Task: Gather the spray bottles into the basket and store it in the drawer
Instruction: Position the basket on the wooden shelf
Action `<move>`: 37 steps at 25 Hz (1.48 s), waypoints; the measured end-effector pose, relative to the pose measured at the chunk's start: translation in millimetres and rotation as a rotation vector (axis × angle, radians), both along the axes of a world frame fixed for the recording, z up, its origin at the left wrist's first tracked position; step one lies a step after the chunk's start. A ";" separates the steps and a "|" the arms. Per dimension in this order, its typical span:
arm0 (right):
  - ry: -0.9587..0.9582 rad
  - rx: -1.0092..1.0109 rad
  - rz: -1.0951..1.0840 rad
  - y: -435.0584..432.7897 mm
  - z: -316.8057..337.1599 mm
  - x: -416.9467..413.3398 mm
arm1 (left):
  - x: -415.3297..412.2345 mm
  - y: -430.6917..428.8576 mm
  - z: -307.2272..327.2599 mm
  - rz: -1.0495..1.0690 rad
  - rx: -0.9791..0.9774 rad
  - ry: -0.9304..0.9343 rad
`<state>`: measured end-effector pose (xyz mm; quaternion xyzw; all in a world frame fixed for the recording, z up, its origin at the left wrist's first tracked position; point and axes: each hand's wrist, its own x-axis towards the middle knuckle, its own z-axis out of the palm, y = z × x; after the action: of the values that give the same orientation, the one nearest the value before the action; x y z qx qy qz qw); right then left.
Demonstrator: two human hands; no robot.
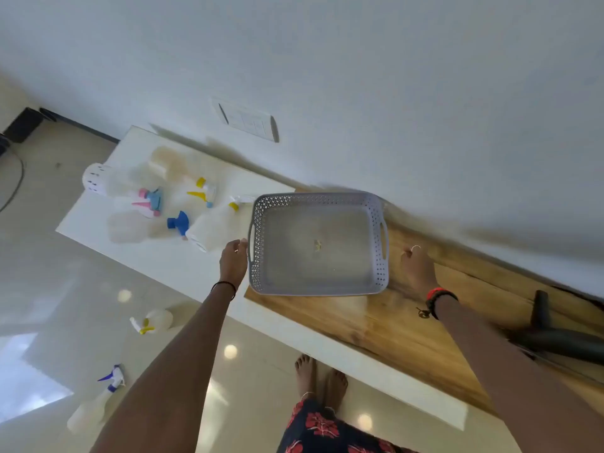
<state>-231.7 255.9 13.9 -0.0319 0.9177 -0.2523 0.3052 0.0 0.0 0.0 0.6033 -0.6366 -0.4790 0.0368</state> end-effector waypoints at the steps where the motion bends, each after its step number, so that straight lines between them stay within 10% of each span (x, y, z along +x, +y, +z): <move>1: -0.057 0.007 -0.042 -3.5 -8.6 -2.2 | -2.9 -1.2 -7.8 0.014 0.042 -0.010; 11: -0.337 -0.041 -0.111 -16.3 -70.5 -7.9 | -4.3 -6.0 -53.8 0.108 0.316 0.074; 37: -0.256 0.068 -0.531 108.2 -78.8 46.0 | -52.3 54.8 -55.5 -0.199 0.296 0.101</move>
<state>-185.7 364.1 -64.9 0.2515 0.8560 -0.2941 0.3427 -52.3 54.8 -55.5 0.5113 -0.6131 -0.5984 -0.0677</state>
